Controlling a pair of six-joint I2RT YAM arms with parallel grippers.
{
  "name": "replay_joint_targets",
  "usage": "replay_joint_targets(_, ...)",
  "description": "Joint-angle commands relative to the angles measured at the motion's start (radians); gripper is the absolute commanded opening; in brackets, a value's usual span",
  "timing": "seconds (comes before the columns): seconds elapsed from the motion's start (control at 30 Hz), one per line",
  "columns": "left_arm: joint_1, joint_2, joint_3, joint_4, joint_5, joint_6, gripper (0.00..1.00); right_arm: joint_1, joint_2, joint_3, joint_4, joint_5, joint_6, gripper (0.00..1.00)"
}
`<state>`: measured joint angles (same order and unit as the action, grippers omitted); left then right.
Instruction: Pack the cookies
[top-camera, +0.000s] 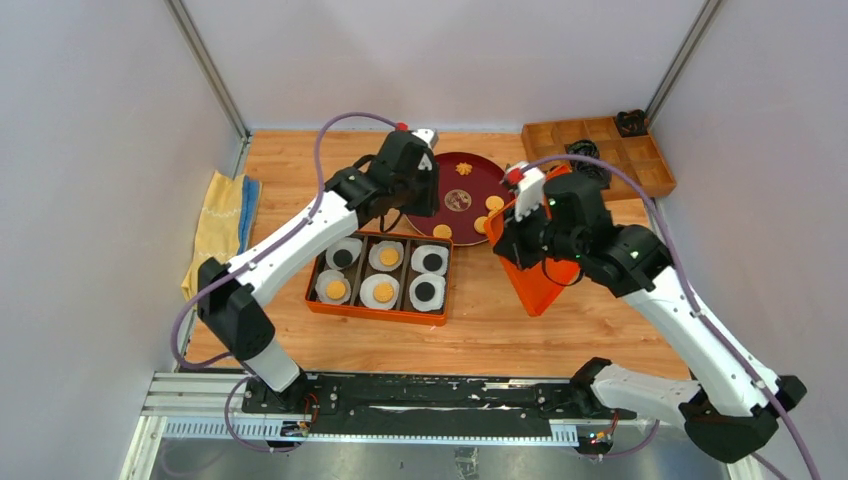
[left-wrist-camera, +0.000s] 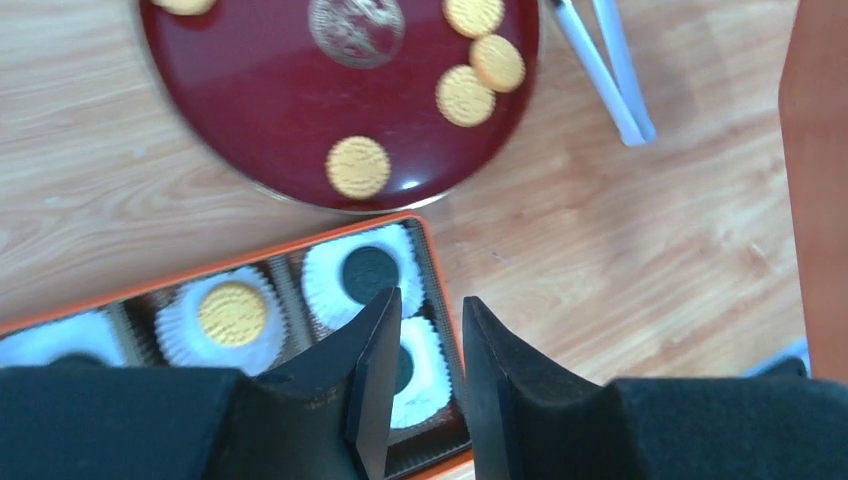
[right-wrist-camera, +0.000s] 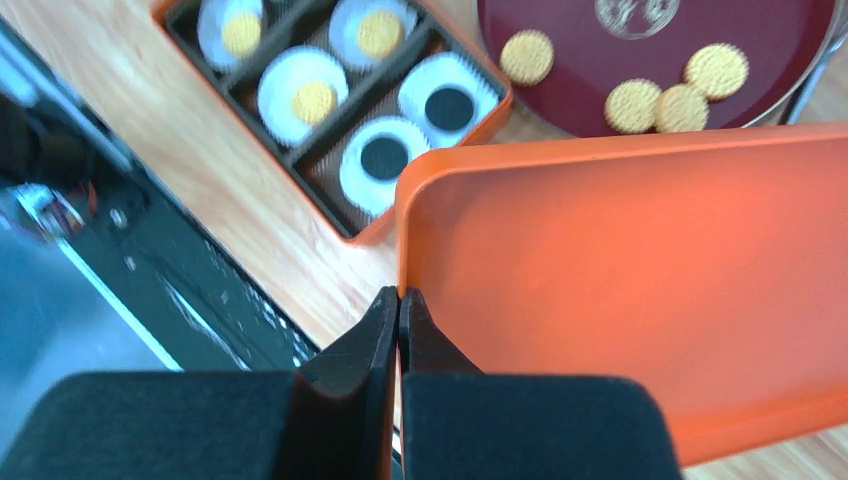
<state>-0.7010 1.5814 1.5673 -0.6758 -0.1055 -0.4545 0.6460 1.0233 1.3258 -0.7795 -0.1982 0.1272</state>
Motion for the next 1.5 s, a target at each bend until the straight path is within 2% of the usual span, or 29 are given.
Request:
replay_joint_targets(0.0,0.041,0.054,0.033,0.106,0.291,0.045,0.35,0.195,0.056,0.037,-0.155,0.225,-0.123,0.00)
replay_joint_targets(0.1,0.113,0.058,-0.022,0.235,0.467,-0.017,0.39,0.322,0.105,0.044,-0.222,0.419,-0.150,0.00)
replay_joint_targets(0.17,0.164,0.053,-0.091,0.377,0.621,-0.076,0.50,0.384,0.132,0.038,-0.239,0.473,-0.139,0.00)
replay_joint_targets(0.23,0.215,0.075,-0.130,0.468,0.742,-0.132,0.52,0.426,0.156,0.031,-0.255,0.526,-0.133,0.00)
replay_joint_targets(0.27,0.227,0.084,-0.139,0.499,0.790,-0.148,0.52,0.444,0.165,0.026,-0.263,0.553,-0.114,0.00)
replay_joint_targets(0.37,0.236,0.113,-0.174,0.584,0.920,-0.174,0.69,0.492,0.191,0.010,-0.263,0.629,-0.113,0.00)
replay_joint_targets(0.47,0.236,0.165,-0.178,0.616,1.013,-0.200,0.71,0.576,0.241,0.026,-0.262,0.739,-0.108,0.00)
replay_joint_targets(0.63,0.236,0.228,-0.234,0.750,1.108,-0.278,0.72,0.647,0.351,0.061,-0.251,0.765,-0.123,0.00)
replay_joint_targets(0.8,0.236,0.255,-0.268,0.774,1.125,-0.286,0.73,0.676,0.412,0.099,-0.210,0.723,-0.172,0.00)
replay_joint_targets(1.03,0.236,0.207,-0.312,0.805,1.112,-0.289,0.73,0.704,0.449,0.112,-0.129,0.729,-0.211,0.00)
replay_joint_targets(1.1,0.235,0.218,-0.311,0.805,1.125,-0.294,0.68,0.720,0.470,0.130,-0.127,0.749,-0.221,0.00)
replay_joint_targets(1.27,0.229,0.251,-0.311,0.804,1.161,-0.318,0.49,0.730,0.519,0.156,-0.126,0.771,-0.256,0.00)
replay_joint_targets(1.33,0.222,0.252,-0.312,0.805,1.172,-0.325,0.40,0.730,0.532,0.156,-0.122,0.778,-0.263,0.00)
replay_joint_targets(1.47,0.208,0.240,-0.321,0.805,1.183,-0.341,0.14,0.730,0.533,0.138,-0.094,0.787,-0.261,0.00)
